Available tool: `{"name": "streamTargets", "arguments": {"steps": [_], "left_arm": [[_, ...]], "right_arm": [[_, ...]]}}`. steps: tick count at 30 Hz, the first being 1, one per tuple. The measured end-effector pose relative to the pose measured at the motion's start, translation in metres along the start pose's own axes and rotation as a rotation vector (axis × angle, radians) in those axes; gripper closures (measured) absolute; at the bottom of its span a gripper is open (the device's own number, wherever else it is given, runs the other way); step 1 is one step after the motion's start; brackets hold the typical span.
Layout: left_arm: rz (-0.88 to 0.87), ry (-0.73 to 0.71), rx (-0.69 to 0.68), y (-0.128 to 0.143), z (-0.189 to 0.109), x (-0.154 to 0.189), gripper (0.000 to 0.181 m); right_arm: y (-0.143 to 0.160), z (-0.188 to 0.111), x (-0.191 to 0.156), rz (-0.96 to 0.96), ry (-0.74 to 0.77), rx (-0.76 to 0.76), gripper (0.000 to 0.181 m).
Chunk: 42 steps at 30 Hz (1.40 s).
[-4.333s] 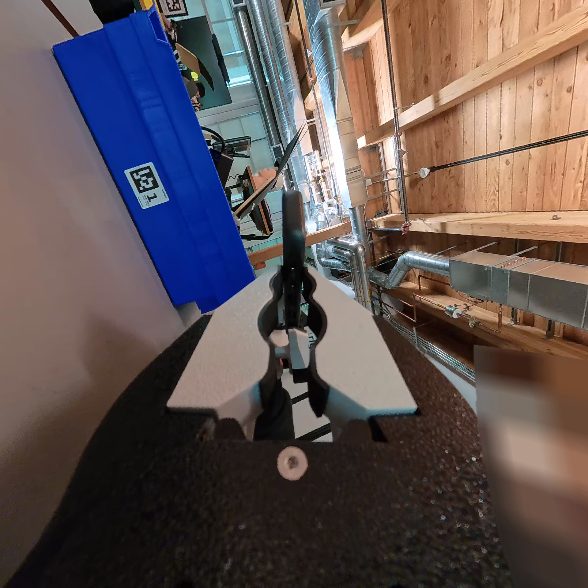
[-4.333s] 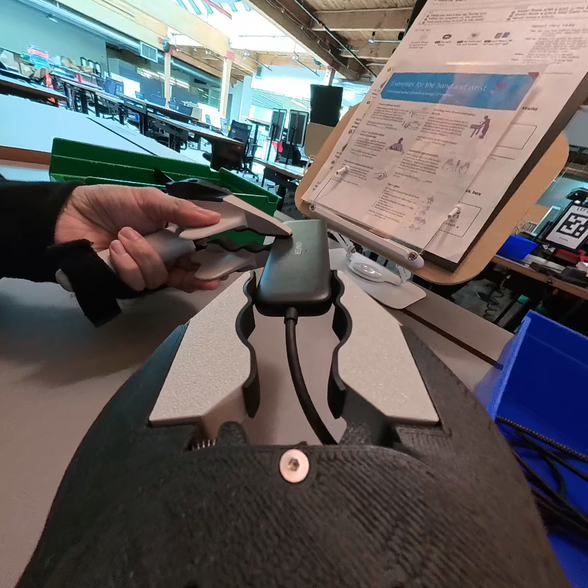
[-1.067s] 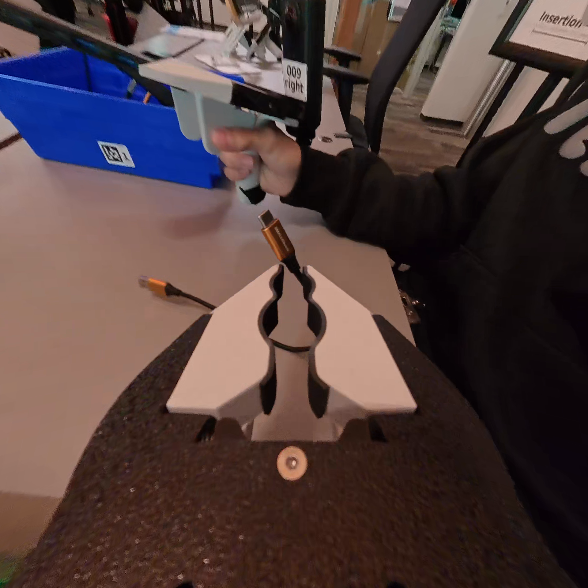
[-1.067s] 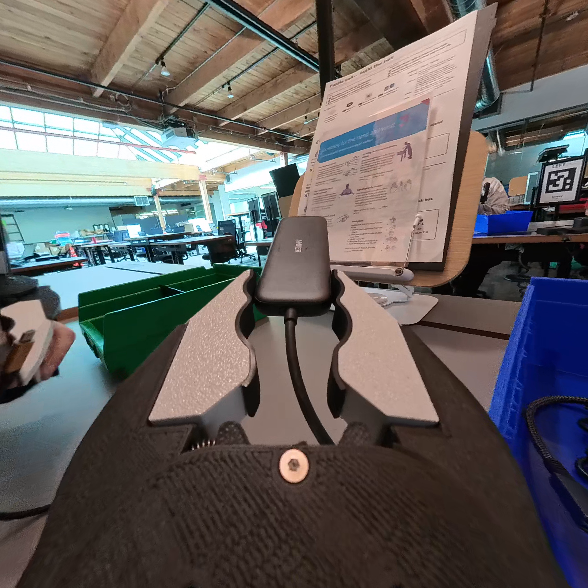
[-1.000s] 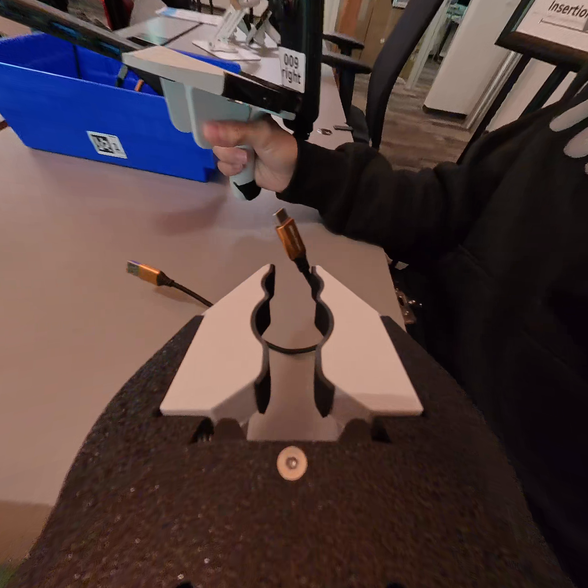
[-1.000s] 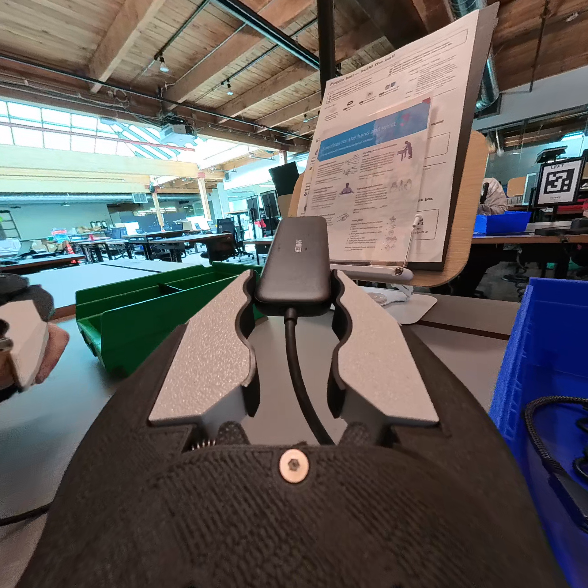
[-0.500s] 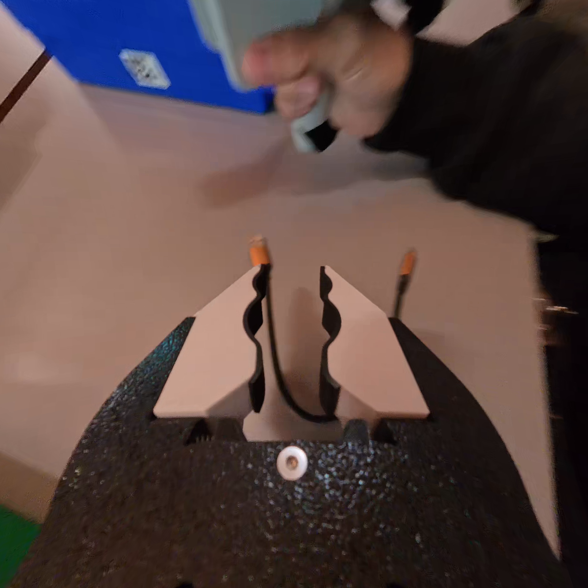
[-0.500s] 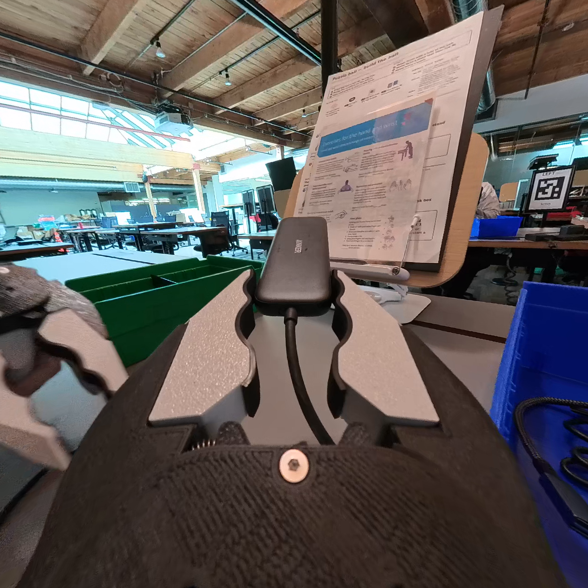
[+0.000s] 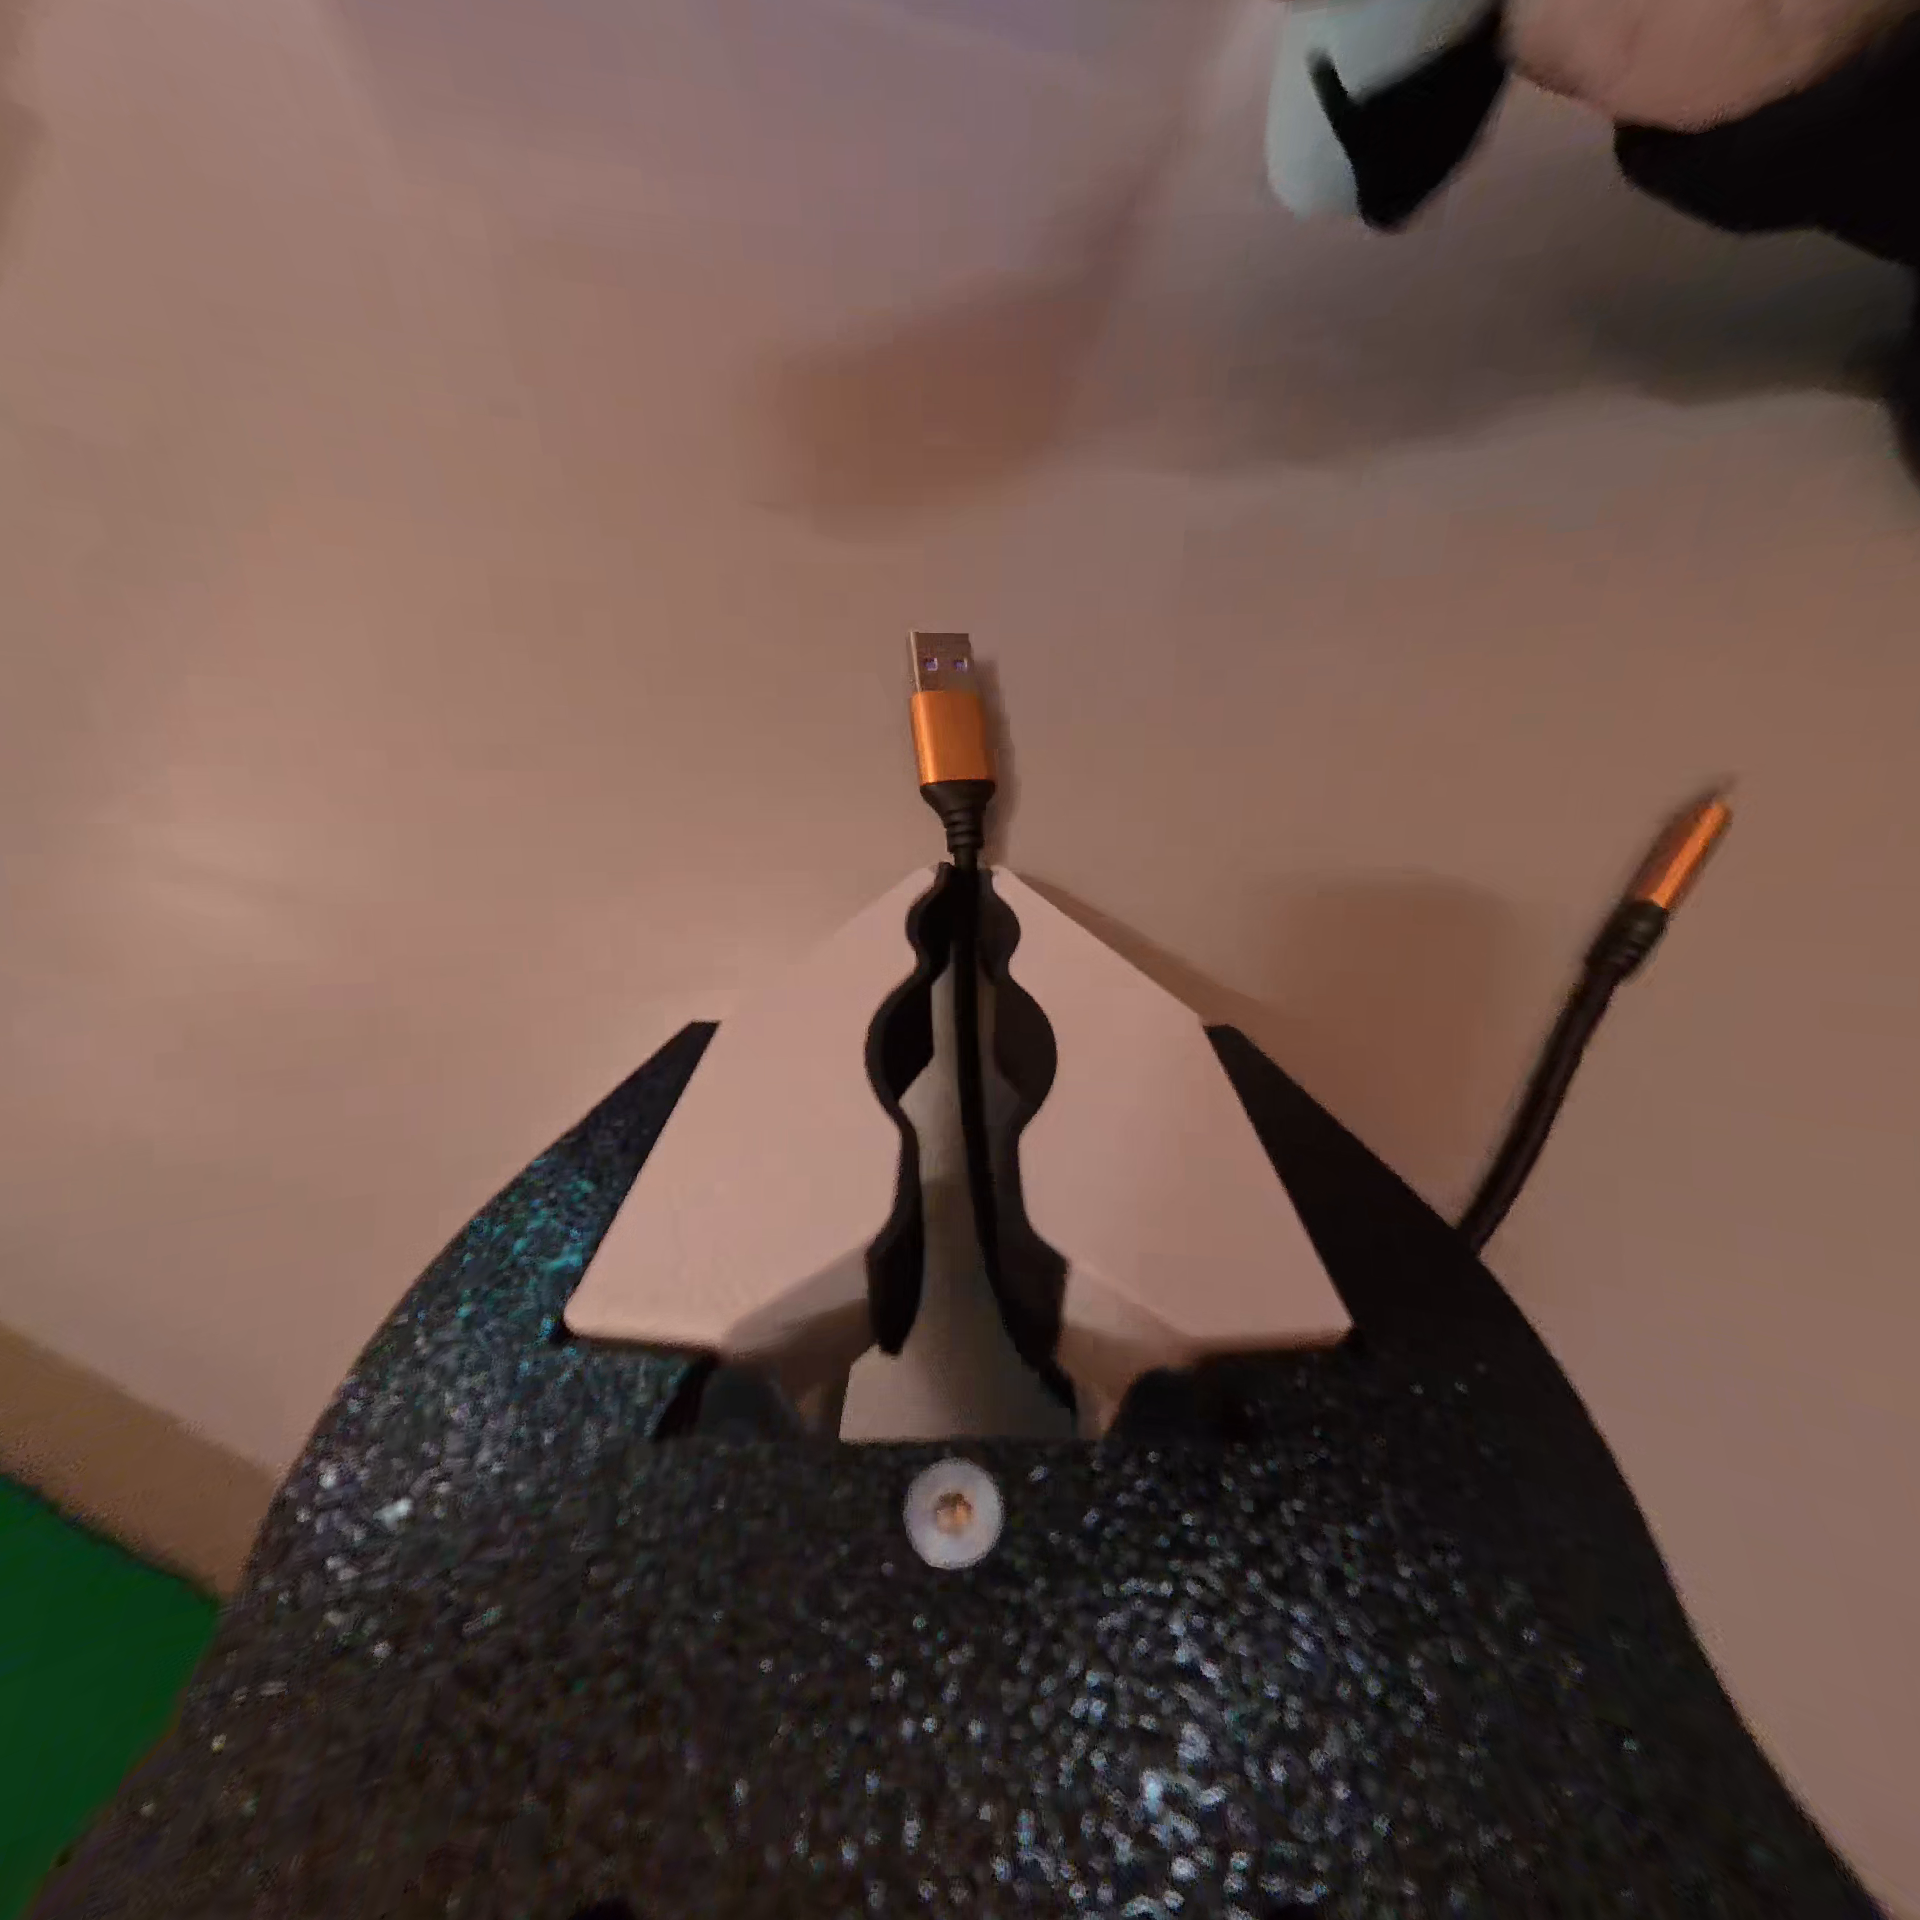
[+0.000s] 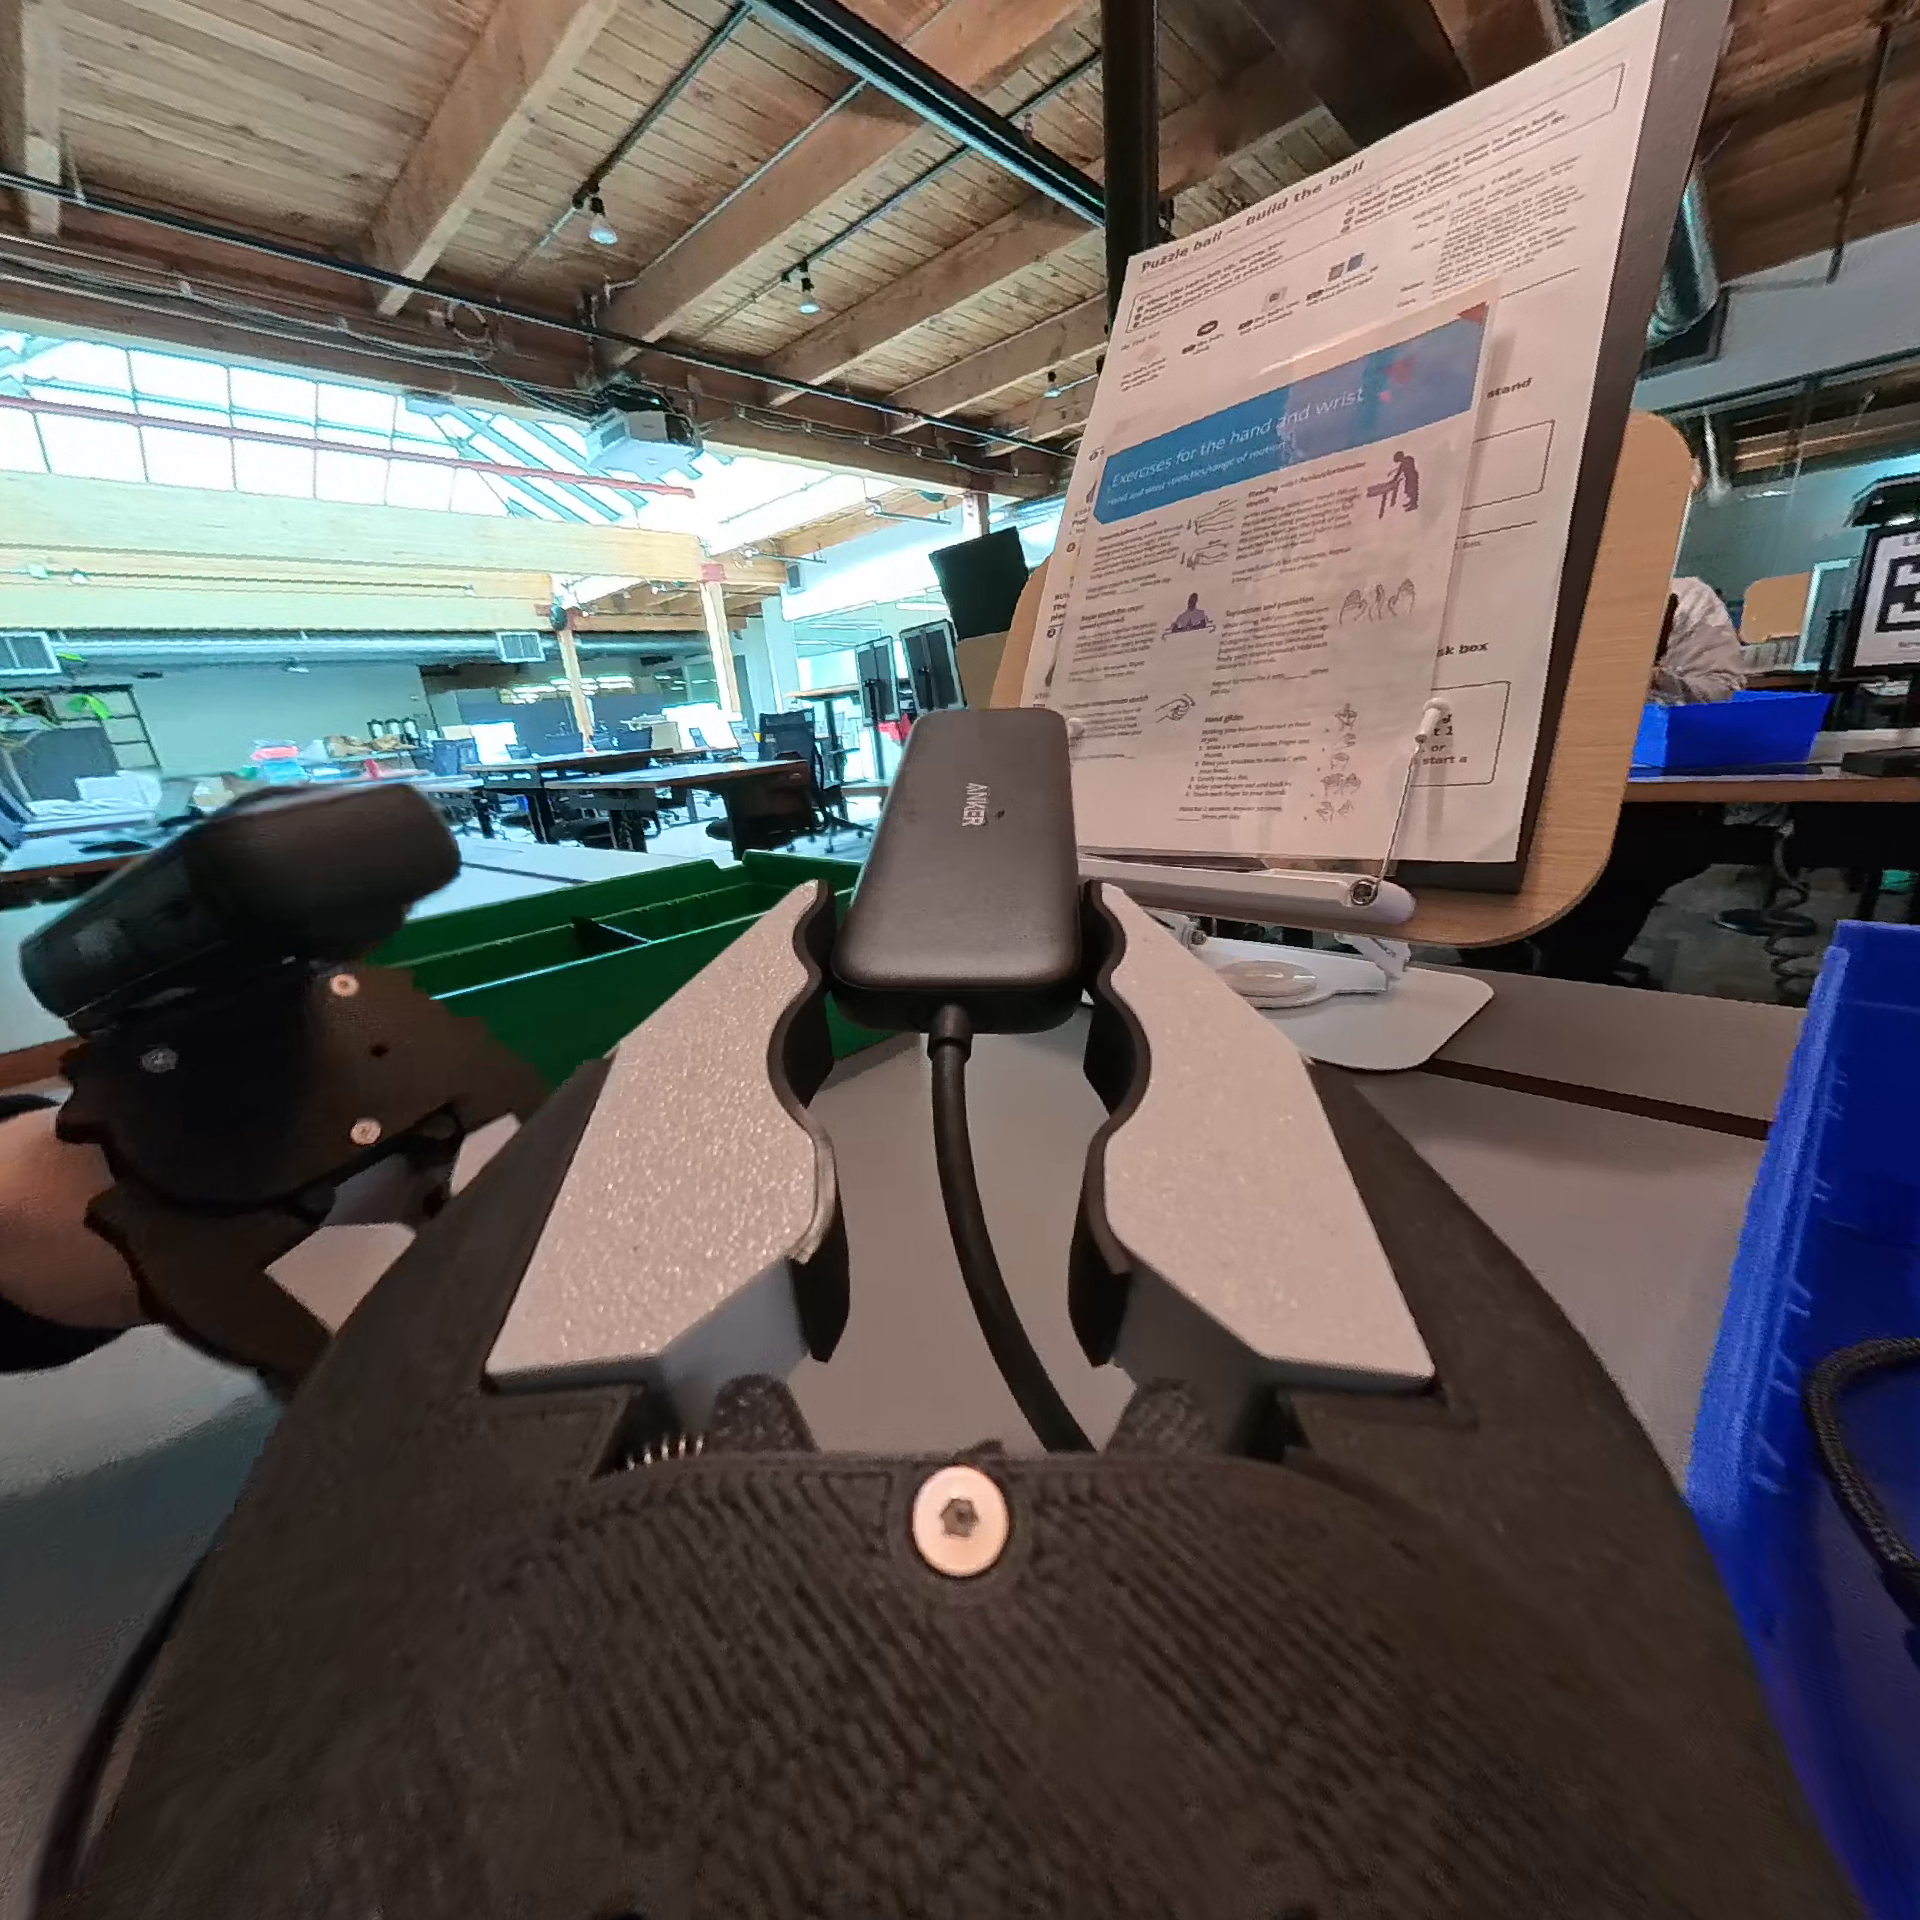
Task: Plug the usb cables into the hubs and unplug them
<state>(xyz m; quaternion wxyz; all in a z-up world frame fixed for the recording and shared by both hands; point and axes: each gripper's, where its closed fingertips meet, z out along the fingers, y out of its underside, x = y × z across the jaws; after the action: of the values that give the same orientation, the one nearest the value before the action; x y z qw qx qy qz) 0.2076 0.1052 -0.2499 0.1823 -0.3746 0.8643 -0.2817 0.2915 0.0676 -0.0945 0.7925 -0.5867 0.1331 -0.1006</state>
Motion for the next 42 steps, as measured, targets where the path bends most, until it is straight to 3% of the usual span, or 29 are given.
{"name": "streamTargets", "arguments": {"steps": [1, 6, 8, 10, 15, 18, 22, 28, 32, 38, 42], "left_arm": [[0.004, -0.056, 0.037, -0.007, -0.007, -0.011, 0.179], [0.123, -0.598, 0.248, -0.055, -0.090, -0.083, 0.179], [0.271, -0.725, 0.342, -0.079, -0.119, -0.078, 0.180], [0.397, -0.746, 0.359, -0.089, -0.123, -0.061, 0.180], [0.647, -0.573, 0.306, -0.079, -0.082, 0.001, 0.180], [0.640, -0.432, 0.204, -0.054, -0.052, 0.022, 0.180], [0.613, -0.306, 0.159, -0.035, -0.032, 0.040, 0.180], [0.522, -0.284, 0.182, -0.029, -0.026, 0.038, 0.180], [0.418, -0.236, 0.316, -0.043, -0.042, 0.035, 0.180], [0.278, -0.018, 0.640, -0.062, -0.084, 0.041, 0.180], [0.273, 0.099, 0.827, -0.067, -0.115, 0.047, 0.180]], "right_arm": [[0.000, 0.000, 0.000, 0.010, -0.008, 0.002, 0.136], [-0.005, -0.002, 0.002, 0.056, -0.016, 0.029, 0.136], [-0.005, -0.003, 0.001, 0.065, -0.024, 0.035, 0.136], [-0.007, -0.003, 0.002, 0.071, -0.024, 0.041, 0.136], [-0.011, -0.005, 0.003, 0.084, -0.030, 0.069, 0.136], [-0.015, -0.007, 0.002, 0.124, -0.049, 0.096, 0.136], [-0.017, -0.008, 0.001, 0.136, -0.064, 0.108, 0.136], [-0.015, -0.007, 0.001, 0.129, -0.064, 0.099, 0.136], [-0.010, -0.005, -0.001, 0.100, -0.060, 0.073, 0.136], [-0.010, -0.005, -0.002, 0.093, -0.059, 0.071, 0.136], [-0.009, -0.005, -0.003, 0.087, -0.061, 0.066, 0.136]]}}
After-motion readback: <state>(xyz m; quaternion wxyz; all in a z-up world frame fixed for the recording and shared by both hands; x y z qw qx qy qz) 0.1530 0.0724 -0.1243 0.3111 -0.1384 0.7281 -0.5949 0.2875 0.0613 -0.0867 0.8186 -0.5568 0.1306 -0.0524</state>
